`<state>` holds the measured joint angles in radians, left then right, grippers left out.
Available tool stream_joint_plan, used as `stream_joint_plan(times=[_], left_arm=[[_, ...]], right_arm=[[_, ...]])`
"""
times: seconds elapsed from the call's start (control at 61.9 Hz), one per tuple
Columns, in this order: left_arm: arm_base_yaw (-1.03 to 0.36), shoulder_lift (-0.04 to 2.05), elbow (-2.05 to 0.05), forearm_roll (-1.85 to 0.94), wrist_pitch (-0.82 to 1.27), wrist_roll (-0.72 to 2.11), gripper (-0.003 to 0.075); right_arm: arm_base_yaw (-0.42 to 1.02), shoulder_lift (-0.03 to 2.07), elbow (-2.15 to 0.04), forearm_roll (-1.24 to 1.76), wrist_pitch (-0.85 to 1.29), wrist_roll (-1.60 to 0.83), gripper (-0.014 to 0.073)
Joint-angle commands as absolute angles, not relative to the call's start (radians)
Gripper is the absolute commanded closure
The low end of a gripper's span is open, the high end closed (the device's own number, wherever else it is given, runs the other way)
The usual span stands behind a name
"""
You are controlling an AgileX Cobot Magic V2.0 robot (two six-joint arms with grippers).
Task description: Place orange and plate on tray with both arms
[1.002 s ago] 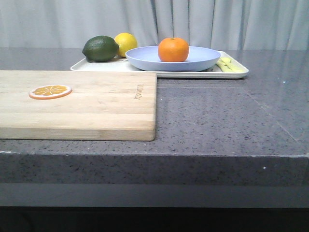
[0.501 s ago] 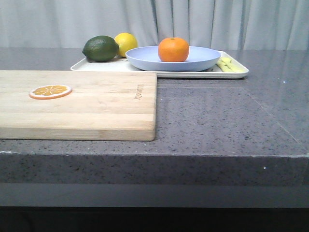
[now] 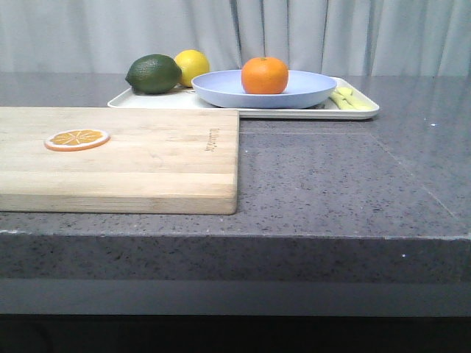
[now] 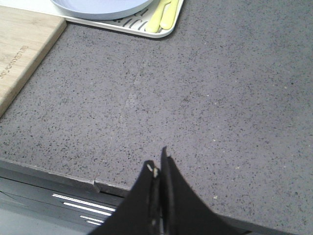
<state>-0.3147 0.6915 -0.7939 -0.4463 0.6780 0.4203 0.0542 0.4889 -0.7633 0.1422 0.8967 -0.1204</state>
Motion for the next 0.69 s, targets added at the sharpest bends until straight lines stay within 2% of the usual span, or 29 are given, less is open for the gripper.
stream_joint_plan(times=[0.0, 0.452, 0.678], left_arm=[[-0.321, 0.691, -0.82, -0.474, 0.62, 0.421, 0.074], [-0.321, 0.687, -0.817, -0.474, 0.611, 0.421, 0.074], [-0.249, 0.506, -0.728, -0.481, 0.61, 0.421, 0.074]], right_arm=[[0.053, 0.495, -0.787, 0.131, 0.826, -0.13, 0.0662], [0.053, 0.495, -0.787, 0.131, 0.827, -0.13, 0.0662], [0.053, 0.495, -0.787, 0.131, 0.826, -0.13, 0.0662]])
